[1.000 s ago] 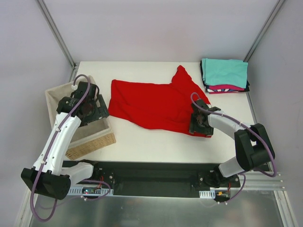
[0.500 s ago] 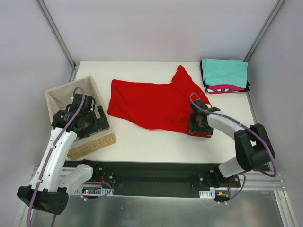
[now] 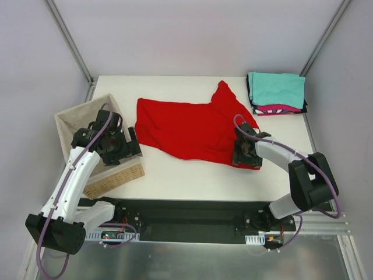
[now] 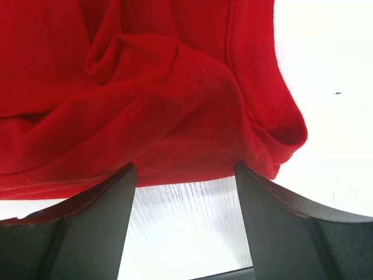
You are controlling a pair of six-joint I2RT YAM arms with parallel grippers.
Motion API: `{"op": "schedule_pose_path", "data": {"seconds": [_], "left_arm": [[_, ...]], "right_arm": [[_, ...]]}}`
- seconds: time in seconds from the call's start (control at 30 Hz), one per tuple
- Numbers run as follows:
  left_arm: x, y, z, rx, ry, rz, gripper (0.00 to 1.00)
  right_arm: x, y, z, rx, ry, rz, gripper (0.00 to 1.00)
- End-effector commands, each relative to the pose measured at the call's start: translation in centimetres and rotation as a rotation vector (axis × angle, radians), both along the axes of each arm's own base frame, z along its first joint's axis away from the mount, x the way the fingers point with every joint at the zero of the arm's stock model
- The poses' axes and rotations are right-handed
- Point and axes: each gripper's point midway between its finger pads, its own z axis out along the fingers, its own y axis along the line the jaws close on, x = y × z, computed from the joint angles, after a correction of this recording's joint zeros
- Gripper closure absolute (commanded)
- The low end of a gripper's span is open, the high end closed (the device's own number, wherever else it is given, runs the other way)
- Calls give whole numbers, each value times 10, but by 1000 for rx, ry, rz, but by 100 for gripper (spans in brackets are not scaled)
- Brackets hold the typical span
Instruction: Fold and stack the t-shirts
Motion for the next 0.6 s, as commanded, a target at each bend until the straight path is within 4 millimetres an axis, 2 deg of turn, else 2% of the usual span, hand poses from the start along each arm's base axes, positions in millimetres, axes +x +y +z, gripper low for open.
{"op": "schedule_pose_path", "data": {"seconds": [0.0,0.2,0.37,0.43,0.47,0.5,0.57], "left_arm": [[21,-12,9,-39,-45,-36,1],[30,-15,-19,-24,21,-35,1],[30,-8,-30,22,35,-13,1],[28,-5,-31,32,31,-15,7],[27,-4,-33,41,36,-15,15],[27,-2,-33,47,32,-13,39],[23,2,-36,65,47,-13,80]], "right_arm": [[-1,-1,3,-10,-11,11,27],[-2,-1,3,-12,-12,11,27],[-1,-2,3,-13,-14,10,27],[-1,-2,3,-13,-12,10,27],[-1,-1,3,-13,-12,12,27],[-1,-1,3,-14,-11,13,27],[-1,-1,3,-14,-11,10,27]]}}
